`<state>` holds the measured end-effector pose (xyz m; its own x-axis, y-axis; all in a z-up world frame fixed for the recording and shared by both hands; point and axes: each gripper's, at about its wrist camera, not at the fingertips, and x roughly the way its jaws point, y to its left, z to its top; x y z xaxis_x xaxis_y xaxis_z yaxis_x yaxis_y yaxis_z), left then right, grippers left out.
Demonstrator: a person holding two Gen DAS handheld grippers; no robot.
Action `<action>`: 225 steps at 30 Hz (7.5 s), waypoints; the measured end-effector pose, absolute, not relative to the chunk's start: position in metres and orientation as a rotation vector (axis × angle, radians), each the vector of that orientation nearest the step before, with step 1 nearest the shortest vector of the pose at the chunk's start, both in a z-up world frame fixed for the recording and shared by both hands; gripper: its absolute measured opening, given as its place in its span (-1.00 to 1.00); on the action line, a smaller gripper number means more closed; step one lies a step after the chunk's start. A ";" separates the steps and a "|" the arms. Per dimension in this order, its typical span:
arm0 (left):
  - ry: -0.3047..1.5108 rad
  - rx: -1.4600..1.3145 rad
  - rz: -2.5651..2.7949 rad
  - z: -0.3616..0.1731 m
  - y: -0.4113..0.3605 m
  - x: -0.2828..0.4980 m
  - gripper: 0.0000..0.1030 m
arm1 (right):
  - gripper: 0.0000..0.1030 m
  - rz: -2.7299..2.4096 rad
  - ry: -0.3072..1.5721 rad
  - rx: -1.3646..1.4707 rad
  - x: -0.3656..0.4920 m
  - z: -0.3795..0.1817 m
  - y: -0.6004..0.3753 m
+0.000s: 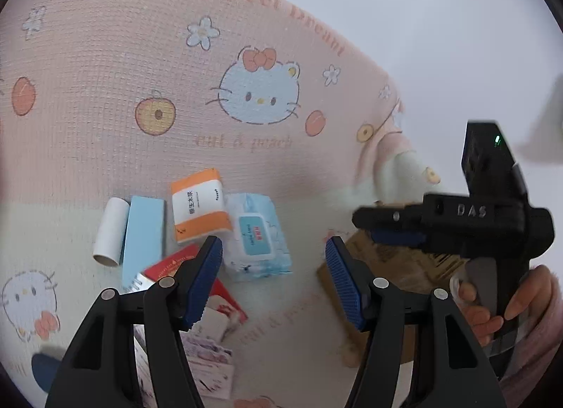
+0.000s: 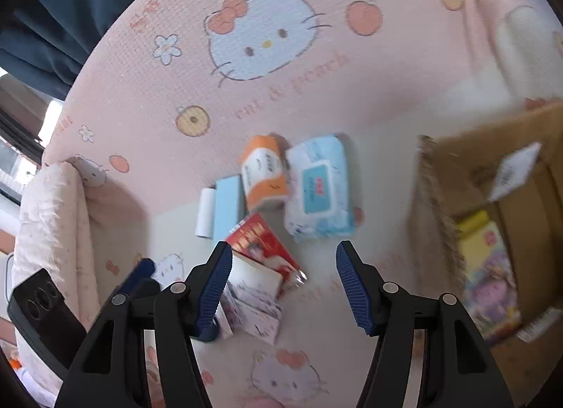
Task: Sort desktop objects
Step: 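Move the right tool toward the blue baby wipes pack, then close the right gripper on the blue baby wipes pack, then lift the baby wipes pack with the right gripper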
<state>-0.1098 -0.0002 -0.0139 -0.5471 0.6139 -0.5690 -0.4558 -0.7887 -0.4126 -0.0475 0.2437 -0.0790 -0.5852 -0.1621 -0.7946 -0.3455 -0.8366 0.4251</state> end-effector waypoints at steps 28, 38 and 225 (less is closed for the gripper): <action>-0.597 -1.329 2.187 -0.161 0.038 -0.206 -0.42 | -0.82 2.483 0.437 -1.432 -0.120 -0.188 0.246; -0.621 -1.458 2.151 -0.201 0.054 -0.216 -0.36 | -0.75 2.394 0.362 -1.465 -0.128 -0.223 0.249; -0.609 -1.646 1.968 -0.198 -0.034 -0.108 -0.11 | 0.13 2.617 0.430 -1.840 -0.042 -0.239 0.124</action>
<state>-0.1079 -0.0340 -0.1978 -0.1446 0.6317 -0.7616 -0.0906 -0.7749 -0.6256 -0.0417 0.1238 -0.2392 -0.3476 -0.2209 -0.9113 -0.0820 -0.9610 0.2642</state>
